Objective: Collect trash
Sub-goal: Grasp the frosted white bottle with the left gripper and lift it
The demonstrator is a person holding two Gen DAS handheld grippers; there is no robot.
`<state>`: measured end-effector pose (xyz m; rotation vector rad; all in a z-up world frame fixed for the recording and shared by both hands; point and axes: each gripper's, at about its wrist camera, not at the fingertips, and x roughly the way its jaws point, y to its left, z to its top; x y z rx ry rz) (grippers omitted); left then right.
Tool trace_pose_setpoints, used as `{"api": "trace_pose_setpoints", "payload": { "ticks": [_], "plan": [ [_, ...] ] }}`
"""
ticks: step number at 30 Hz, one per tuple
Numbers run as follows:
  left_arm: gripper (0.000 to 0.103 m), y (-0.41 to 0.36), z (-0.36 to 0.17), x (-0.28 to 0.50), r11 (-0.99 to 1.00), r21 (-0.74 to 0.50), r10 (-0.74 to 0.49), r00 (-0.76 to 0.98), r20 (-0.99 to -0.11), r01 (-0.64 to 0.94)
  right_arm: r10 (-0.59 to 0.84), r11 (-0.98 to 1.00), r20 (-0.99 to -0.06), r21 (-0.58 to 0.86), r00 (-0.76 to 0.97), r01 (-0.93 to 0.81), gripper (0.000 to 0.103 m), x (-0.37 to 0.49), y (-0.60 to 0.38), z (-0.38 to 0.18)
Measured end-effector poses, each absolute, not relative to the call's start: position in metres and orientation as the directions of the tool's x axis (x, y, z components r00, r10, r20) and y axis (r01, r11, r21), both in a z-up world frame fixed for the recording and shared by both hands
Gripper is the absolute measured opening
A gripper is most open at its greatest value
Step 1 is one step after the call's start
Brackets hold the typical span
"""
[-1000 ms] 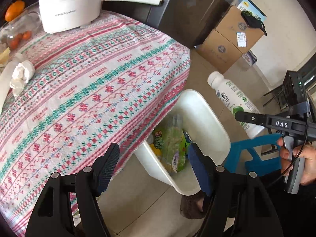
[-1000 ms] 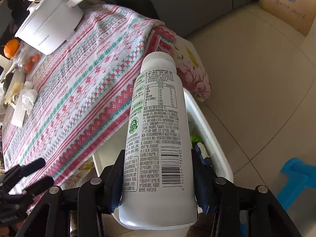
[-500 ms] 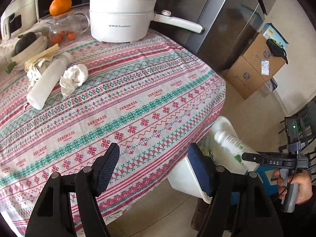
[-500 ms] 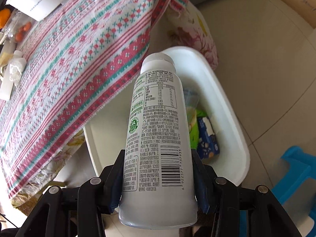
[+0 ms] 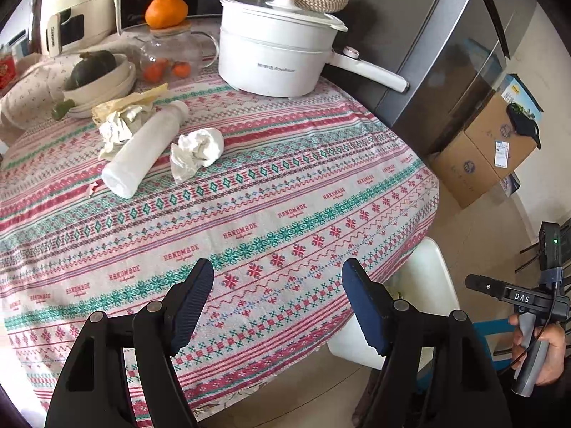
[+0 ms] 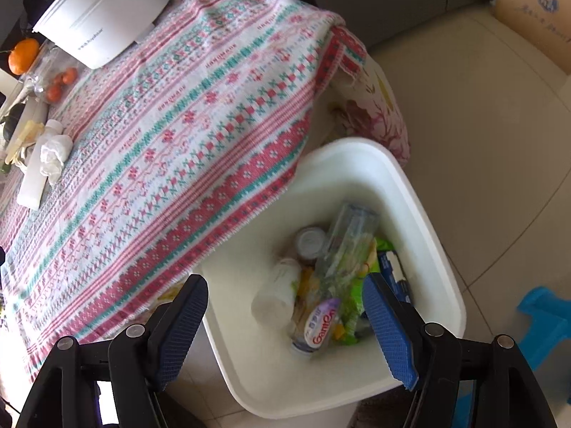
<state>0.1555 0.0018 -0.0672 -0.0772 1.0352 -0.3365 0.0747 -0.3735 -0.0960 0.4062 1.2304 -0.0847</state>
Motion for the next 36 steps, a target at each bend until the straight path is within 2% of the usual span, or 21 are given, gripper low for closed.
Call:
{"api": "trace_pose_setpoints", "payload": {
  "ticks": [11,19,24,31,36],
  "plan": [
    [0.078,0.061,-0.06,0.173,0.962,-0.252,-0.269,0.507,-0.819,0.103,0.168,0.955,-0.896,0.251,0.411,0.156,0.08,0.115,-0.319,-0.073],
    [0.078,0.111,-0.076,0.19,0.972,-0.234,-0.185,0.533,-0.825,-0.025,0.179,0.967,-0.882,0.239,0.435,0.087,0.08,0.153,-0.276,-0.068],
    [0.078,0.127,-0.092,0.219,0.984,-0.176,-0.149,0.539,-0.829,0.002,0.204,0.966,-0.881,0.253,0.427,0.059,0.08,0.174,-0.255,-0.073],
    [0.076,0.136,-0.118,0.282,0.983,-0.172,-0.183,0.458,-0.87,0.066,0.227,0.97,-0.898,0.245,0.378,-0.001,0.08,0.206,-0.228,-0.089],
    [0.068,0.125,-0.132,0.318,0.986,-0.128,-0.162,0.399,-0.902,0.11,0.25,0.966,-0.898,0.256,0.362,-0.031,0.08,0.228,-0.221,-0.092]
  ]
}}
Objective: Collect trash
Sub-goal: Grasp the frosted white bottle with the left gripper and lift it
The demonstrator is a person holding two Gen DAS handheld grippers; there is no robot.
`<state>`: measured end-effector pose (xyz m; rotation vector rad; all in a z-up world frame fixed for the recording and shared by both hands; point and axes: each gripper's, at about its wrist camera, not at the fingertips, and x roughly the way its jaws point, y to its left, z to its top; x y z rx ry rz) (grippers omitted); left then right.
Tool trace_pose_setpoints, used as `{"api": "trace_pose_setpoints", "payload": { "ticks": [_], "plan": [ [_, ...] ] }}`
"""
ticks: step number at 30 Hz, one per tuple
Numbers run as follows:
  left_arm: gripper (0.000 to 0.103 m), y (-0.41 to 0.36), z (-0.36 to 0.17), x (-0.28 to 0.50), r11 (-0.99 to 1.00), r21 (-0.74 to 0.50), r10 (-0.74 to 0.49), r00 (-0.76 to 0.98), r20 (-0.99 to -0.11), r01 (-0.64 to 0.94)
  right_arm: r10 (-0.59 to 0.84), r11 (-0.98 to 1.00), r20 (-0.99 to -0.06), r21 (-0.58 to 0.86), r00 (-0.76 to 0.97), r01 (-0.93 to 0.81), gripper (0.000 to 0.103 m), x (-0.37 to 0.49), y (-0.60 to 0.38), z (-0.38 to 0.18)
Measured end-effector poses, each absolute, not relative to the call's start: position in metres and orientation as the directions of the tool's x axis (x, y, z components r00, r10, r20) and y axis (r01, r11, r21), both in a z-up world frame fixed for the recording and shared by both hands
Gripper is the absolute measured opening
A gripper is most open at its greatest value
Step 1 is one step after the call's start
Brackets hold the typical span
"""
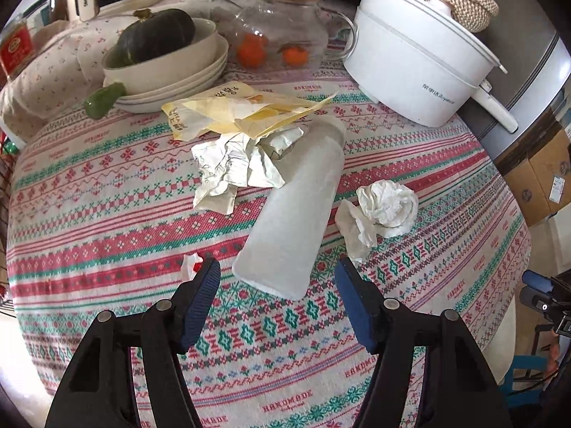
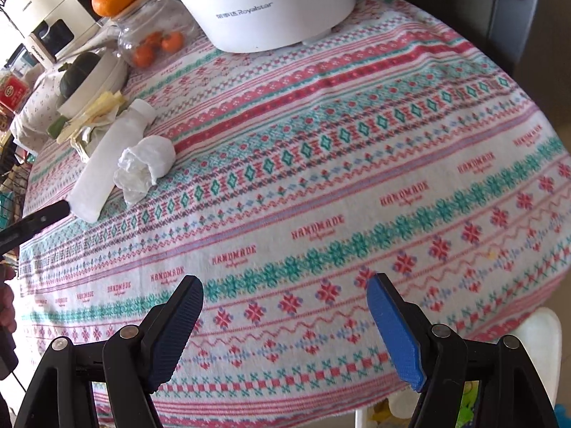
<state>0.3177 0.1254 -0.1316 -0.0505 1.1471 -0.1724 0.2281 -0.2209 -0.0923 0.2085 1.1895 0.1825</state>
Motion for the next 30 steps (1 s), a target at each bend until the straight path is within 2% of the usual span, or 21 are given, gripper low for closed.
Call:
{"api": "trace_pose_setpoints", "payload": {
  "ticks": [8,13,18,23,30],
  "plan": [
    [0.067,0.114,-0.153,0.353,0.988,-0.119,-0.145,0.33,-0.933,0.098,0.217,0.976,-0.913,0.203,0.346,-0.077,0.08,0.235,-0.214,-0.101],
    [0.061,0.127,-0.162,0.346,0.963,-0.269,-0.25,0.317,-0.915,-0.016,0.202,0.979,-0.912,0.179,0.358,-0.098,0.08,0.233,-0.215,-0.102],
    [0.056,0.133,-0.152,0.306,0.938,-0.344,-0.309,0.338,-0.889,-0.047,0.19,0.981,-0.915,0.167,0.356,-0.094,0.08,0.23,-0.214,-0.104],
    [0.055,0.137,-0.125,0.247,0.931,-0.365,-0.328,0.37,-0.869,-0.032,0.257,0.966,-0.905,0.251,0.34,-0.063,0.08,0.235,-0.203,-0.109],
    [0.054,0.166,-0.084,0.168,0.91,-0.414,-0.356,0.459,-0.814,-0.029,0.257,0.965,-0.897,0.219,0.361,-0.142,0.08,0.249,-0.153,-0.113]
  ]
}}
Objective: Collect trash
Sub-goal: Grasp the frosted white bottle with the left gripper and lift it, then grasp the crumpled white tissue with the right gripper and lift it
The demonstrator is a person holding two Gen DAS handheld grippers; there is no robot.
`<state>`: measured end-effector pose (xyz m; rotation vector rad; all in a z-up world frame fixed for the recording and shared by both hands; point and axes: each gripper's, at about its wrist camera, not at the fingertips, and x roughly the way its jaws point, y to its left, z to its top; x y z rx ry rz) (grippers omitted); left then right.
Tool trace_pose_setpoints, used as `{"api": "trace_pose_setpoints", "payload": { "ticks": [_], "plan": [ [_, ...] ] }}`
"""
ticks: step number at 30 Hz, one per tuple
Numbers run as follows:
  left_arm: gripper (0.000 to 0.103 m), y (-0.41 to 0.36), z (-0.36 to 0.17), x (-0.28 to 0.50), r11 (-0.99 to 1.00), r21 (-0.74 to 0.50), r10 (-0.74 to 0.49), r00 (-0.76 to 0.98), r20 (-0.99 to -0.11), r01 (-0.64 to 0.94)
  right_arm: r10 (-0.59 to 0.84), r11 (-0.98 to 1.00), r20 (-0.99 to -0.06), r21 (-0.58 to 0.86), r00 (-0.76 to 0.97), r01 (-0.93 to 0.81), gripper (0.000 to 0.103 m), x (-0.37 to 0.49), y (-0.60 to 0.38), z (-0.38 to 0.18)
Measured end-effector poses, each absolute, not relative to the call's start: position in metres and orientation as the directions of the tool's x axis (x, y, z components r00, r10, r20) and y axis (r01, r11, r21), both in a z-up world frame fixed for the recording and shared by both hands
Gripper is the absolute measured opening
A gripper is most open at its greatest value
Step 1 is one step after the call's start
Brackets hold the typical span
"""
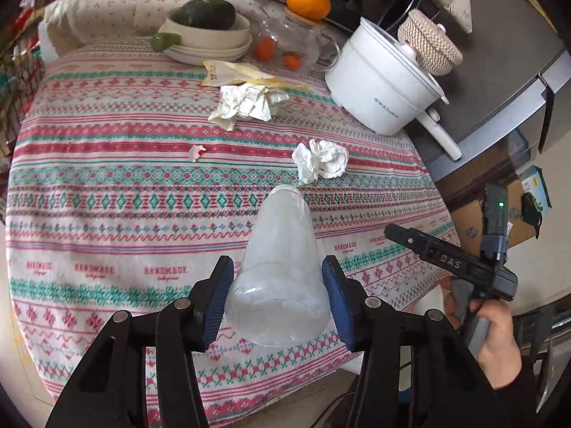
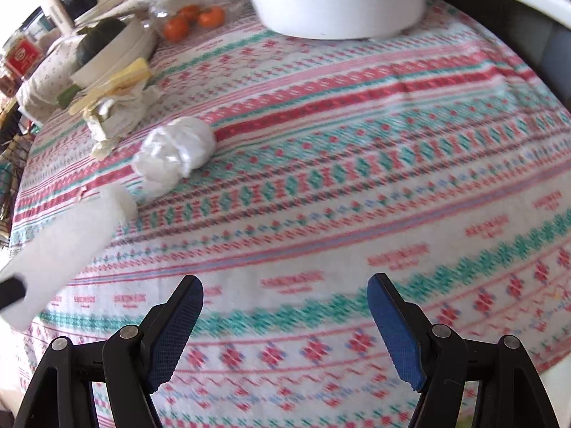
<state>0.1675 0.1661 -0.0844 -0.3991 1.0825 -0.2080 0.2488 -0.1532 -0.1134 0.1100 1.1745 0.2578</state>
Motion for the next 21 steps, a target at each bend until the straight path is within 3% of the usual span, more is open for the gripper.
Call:
{"api": "trace_pose_setpoints", "payload": {
  "ticks": [5,13,21],
  "plan": [
    [0.054,0.187,-0.089,0.156,0.919,-0.394,-0.346,0.452,-0.822,-0.013,0.272,0.956,-0.897,0.21,0.348,-0.206,0.08,0.262,-0.111,-0.12],
    [0.053,0.172,-0.14,0.169,0.951,-0.3,-0.308,0.192,-0.932,0.07,0.253,0.955,-0.885,0.165,0.391,-0.246,0.08,0.3,-0.06,-0.12],
    [0.057,0.171,-0.142,0.186,0.95,-0.311,-0.308,0.213,-0.927,0.019,0.22,0.963,-0.896,0.136,0.385,-0.232,0.08,0.33,-0.038,-0.137]
  ]
}}
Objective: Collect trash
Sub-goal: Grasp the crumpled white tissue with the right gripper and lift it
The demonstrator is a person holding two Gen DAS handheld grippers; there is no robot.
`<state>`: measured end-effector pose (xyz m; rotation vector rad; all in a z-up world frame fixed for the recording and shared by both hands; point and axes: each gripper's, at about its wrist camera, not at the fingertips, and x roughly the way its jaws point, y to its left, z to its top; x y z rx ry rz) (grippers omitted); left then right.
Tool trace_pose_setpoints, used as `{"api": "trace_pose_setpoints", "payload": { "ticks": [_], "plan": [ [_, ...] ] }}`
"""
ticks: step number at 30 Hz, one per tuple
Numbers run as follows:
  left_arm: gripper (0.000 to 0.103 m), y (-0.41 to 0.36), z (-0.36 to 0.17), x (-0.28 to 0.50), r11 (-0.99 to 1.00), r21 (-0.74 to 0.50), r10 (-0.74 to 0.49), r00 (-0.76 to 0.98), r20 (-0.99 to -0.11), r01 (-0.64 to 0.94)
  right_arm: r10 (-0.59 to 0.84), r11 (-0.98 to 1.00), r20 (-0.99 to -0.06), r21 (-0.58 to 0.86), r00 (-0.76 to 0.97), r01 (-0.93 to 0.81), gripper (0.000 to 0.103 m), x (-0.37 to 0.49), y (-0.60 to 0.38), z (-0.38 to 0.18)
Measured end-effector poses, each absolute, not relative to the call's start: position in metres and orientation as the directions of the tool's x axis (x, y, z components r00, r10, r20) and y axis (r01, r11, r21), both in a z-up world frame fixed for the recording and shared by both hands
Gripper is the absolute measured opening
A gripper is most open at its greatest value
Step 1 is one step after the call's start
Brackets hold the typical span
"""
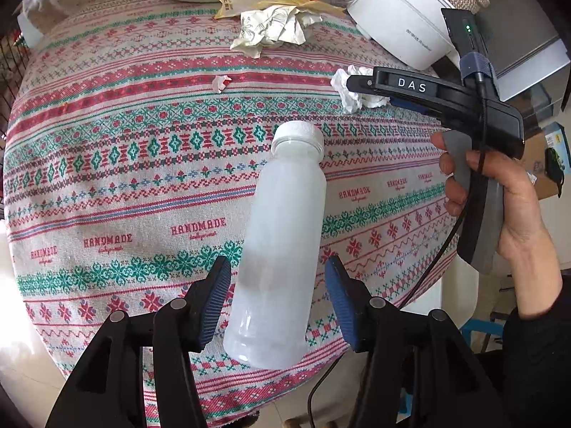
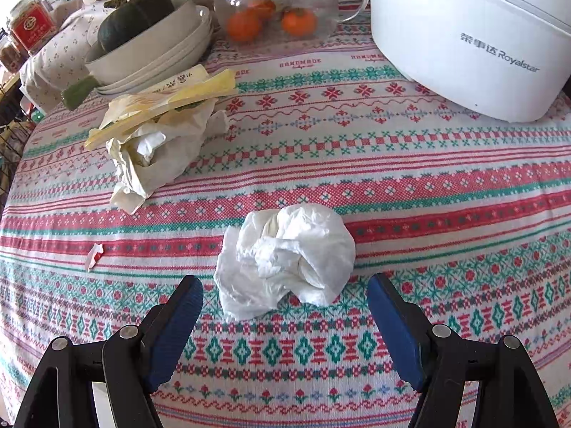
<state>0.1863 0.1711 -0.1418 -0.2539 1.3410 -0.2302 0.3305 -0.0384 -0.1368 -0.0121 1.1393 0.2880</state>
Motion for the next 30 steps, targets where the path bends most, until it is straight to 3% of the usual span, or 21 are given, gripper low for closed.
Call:
{"api": "trace_pose_setpoints", "payload": {
  "ticks": [5,8,10,30],
  "plan": [
    [0.057,0.16,-0.159,0.194,0.959,-0.282,-0.279,0.189,-0.942,0.009,0.199,0.964,-0.906,0.111,0.373,-0.243,0.076,0.346,-0.034,-0.155],
    [0.055,0.153,-0.162,0.195,0.963,-0.27,-0.268,0.187,-0.945,0.015,0.197,0.962,-0.9,0.1,0.39,-0.255,0.054,0.347,-0.034,-0.16],
    [0.055,0.146,-0.161,0.195,0.97,-0.239,-0.241,0.202,-0.949,0.032,0.157,0.958,-0.909,0.044,0.386,-0.284,0.025,0.345,-0.03,-0.16],
    [0.051,0.118,-0.092,0.168,0.955,-0.281,-0.293,0.411,-0.863,0.092,0.245,0.949,-0.858,0.118,0.452,-0.291,0.023,0.255,-0.135,-0.078]
  ]
}}
